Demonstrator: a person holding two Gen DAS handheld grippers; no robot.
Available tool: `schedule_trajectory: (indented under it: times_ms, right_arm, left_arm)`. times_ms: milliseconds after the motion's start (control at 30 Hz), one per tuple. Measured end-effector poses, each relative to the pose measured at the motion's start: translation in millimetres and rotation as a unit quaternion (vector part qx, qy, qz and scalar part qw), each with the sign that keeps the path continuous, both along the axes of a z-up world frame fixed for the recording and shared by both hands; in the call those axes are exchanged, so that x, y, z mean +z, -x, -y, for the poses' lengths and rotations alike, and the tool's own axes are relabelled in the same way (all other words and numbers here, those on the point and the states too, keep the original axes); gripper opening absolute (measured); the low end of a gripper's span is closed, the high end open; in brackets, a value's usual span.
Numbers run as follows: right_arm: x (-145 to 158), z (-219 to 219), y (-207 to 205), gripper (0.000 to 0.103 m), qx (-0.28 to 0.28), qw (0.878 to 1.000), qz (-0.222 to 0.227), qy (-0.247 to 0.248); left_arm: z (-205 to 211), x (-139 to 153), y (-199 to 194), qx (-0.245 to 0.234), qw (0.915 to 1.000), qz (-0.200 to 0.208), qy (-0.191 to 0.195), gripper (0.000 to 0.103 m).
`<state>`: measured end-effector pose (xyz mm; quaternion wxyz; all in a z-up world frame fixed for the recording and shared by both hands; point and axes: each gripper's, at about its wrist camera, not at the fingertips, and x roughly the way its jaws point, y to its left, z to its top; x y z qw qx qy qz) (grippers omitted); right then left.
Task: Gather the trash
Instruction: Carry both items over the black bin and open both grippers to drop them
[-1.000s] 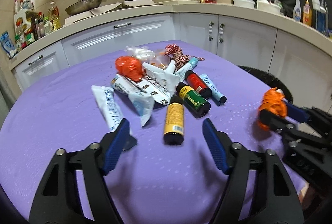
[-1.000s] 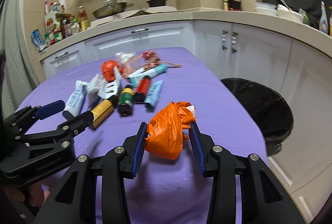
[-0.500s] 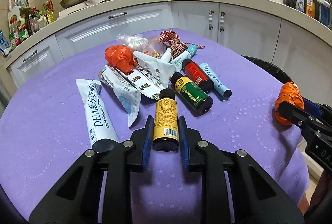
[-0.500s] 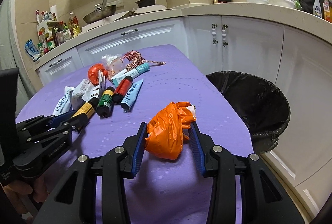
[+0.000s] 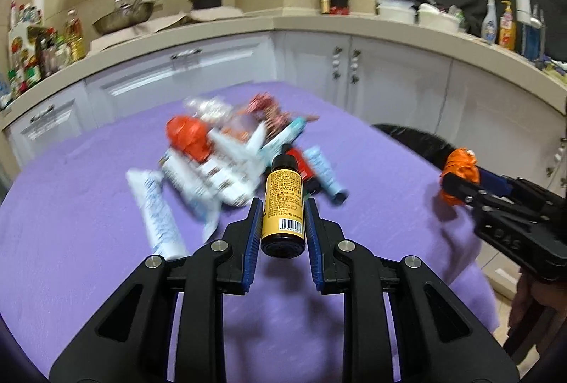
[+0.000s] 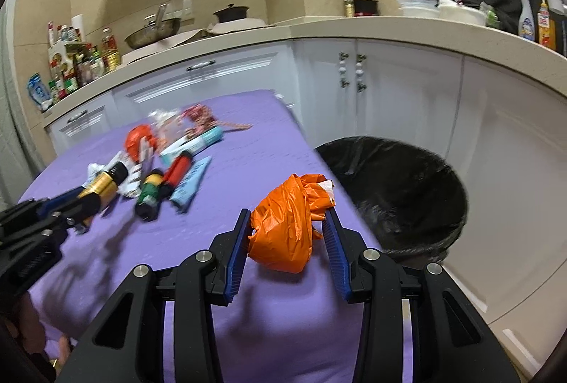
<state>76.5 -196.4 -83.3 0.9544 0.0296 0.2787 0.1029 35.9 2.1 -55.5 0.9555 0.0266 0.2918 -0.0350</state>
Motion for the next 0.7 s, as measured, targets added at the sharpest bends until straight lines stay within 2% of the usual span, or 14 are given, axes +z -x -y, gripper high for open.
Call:
schedule_trajectory:
  times_ms: [133,267,467,700]
  right_arm:
    - [4.2,22.8,-14.5,0.041,-0.024,1.000,0.005,-0.001]
    - [5.3,48.2,-36.7,0.041,-0.049,0.999,0.005,-0.002]
    - [-1.9,75.1,-68.0,0.041,-0.068,0.998,-0.006,-0.003]
    - [-18.5,95.7,-98.4,0.041,-0.082,0.996,-0.022,-0.003]
  left_arm:
    - [24.1,8.9,-19.2,-0.034,0.9994,0.002,0.008,0.023]
    - [57.9,17.1,-42.4,-0.064,0.9978,0.016,-0.002,0.023]
    - [103.5,17.5,-89.0,-0.100,0.9949,-0.009,0.005,0.023]
    - [153.2,3.1,-138.9,-0.122,0.9918,-0.032,-0.018,0.023]
